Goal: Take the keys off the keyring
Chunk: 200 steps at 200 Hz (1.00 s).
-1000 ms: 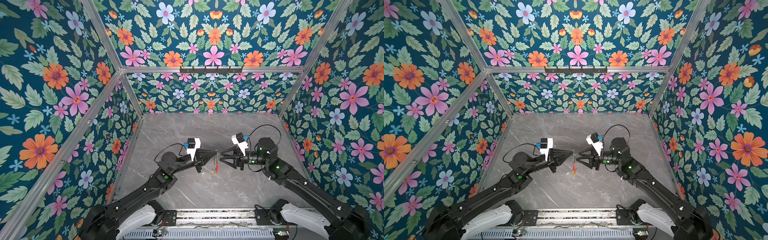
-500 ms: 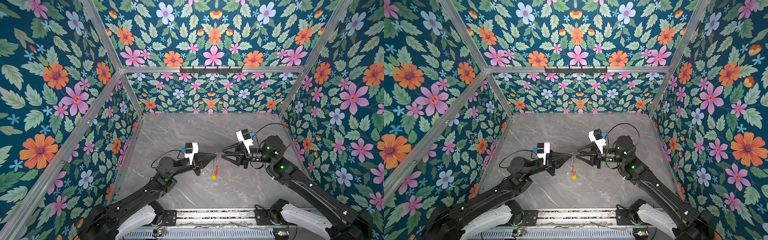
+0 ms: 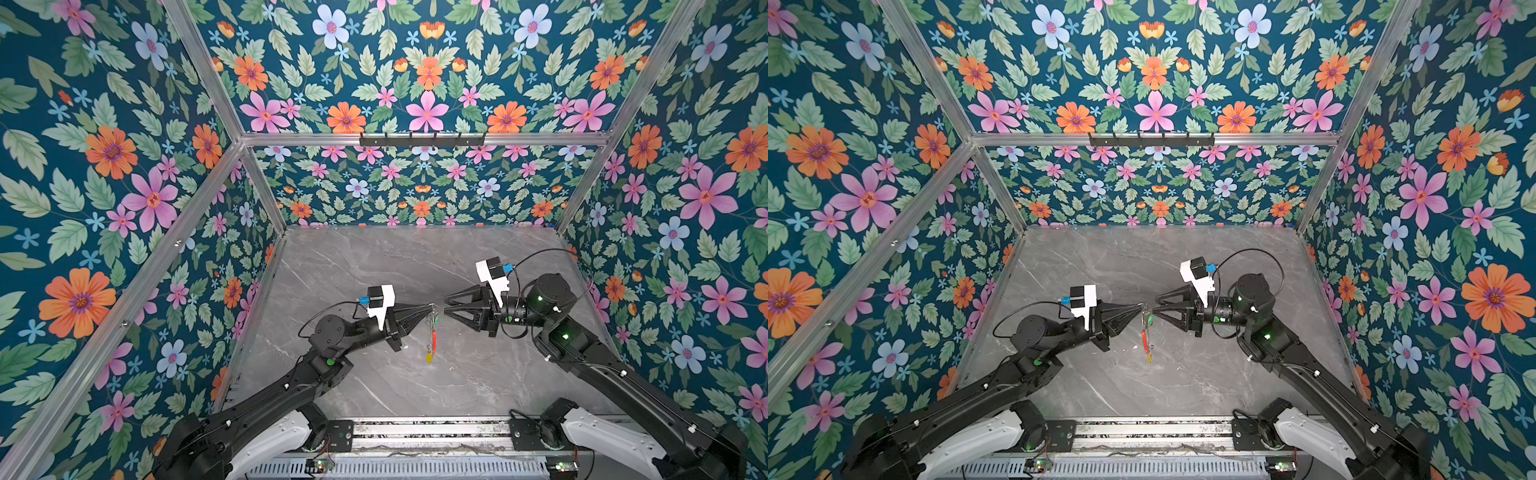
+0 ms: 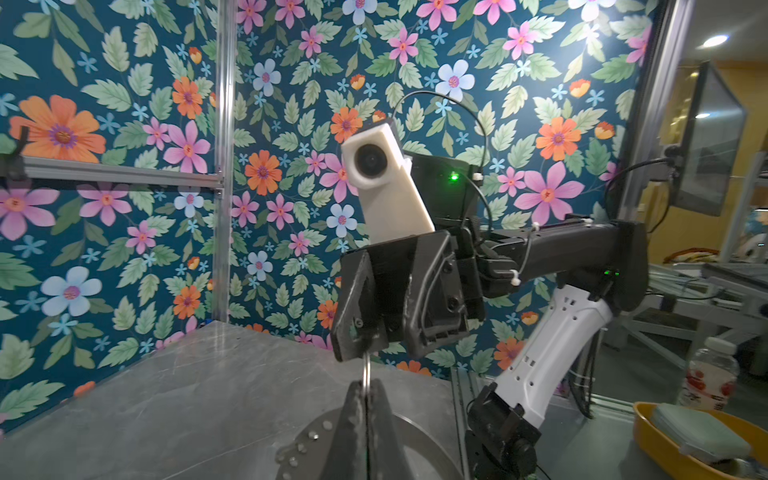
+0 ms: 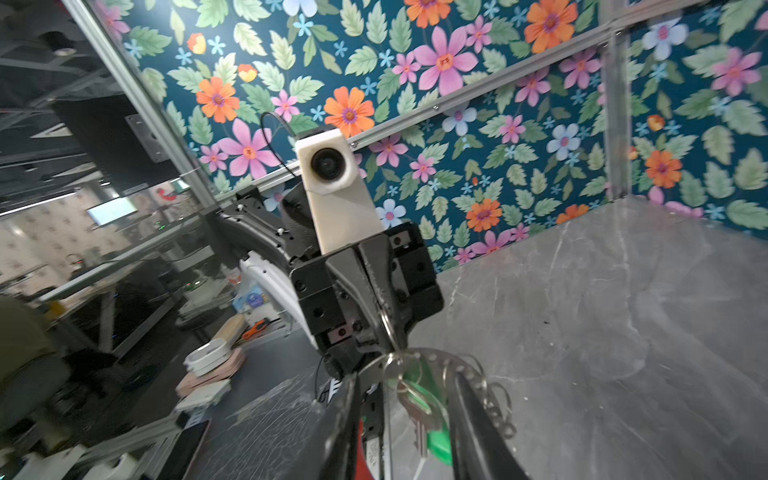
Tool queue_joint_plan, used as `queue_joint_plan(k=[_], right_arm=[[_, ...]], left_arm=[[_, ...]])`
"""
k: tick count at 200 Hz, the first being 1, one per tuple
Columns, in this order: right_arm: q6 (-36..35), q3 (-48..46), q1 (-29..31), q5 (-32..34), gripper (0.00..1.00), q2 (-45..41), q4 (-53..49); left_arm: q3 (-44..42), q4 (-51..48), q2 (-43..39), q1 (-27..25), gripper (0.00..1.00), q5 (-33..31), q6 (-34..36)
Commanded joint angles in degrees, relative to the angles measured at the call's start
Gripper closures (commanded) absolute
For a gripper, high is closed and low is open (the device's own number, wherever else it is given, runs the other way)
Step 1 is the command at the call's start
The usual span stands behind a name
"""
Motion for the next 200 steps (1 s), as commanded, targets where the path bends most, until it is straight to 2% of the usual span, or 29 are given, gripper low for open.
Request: queue_joint_plan(k=[1,21,55,129,200], right_arm=[[-2.0,-1.6,0.0,10.4,0.64,-2.4,-1.2],[-2.1,-2.7,0.0,13.2,0.64,-3.7,-1.9],[-2.7,-3.7,0.0,15.8,0.64,-5.3,-3.5],[-2.7,-4.5,0.0,16.4,0.64,-4.8,-4.4],[-2.5,-4.1,0.1,15.7,0.64,-3.2,-4.0]], left_arm=[[-0.1,-4.1,-0.8,-2.2,1.0,-11.9,8.8],[-0.8,-3.6,-0.5,-4.1,1.0,-19.8,12.7],[-3.1,1.7,-0.5,-5.9,1.0,-26.6,17.2],[-6.0,8.2,0.7,-6.4,1.0,-28.0,20.1],[-6.4,8.9,0.3,-6.5,1.0,-27.0,20.2]])
